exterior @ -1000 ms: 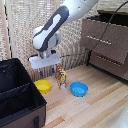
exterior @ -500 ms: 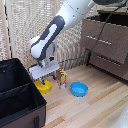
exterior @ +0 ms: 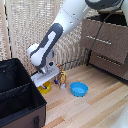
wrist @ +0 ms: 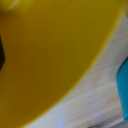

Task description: Kindly move your gripper toward the top drawer's handle. With caution, hold the handle robustly using your gripper and pull open the top drawer. Let the handle go. Relocate your gripper to the bowl placed in the background. Gently hold the bowl using your gripper. Bring the gripper and the bowl to the ajar drawer. Softly release the bowl into it.

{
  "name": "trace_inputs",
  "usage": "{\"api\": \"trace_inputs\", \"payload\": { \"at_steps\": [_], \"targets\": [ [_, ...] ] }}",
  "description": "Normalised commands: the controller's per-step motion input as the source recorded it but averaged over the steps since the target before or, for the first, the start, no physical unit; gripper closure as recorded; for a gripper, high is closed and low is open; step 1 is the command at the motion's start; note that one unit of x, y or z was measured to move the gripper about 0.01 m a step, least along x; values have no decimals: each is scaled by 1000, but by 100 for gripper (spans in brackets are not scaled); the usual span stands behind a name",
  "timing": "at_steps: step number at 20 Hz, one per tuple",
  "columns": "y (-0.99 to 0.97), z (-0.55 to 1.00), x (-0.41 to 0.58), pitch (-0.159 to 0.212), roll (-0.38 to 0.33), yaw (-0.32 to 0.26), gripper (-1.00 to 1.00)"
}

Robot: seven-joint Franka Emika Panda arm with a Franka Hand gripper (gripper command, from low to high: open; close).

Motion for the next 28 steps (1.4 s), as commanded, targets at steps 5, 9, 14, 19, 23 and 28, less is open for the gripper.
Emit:
{"api": "trace_inputs", "payload": {
  "at_steps": [5,9,14,19,23,28],
  "targets": [
    [11,-195,72,0,-11,70,100],
    [11,-56,99,0,-3,22,100],
    [23,-6,0,0,-5,48,100],
    [27,-15,0,-3,-2,31,100],
    [103,0,21,0,0,-20,100],
    [87,87,3,-12,2,-63,100]
  ]
}}
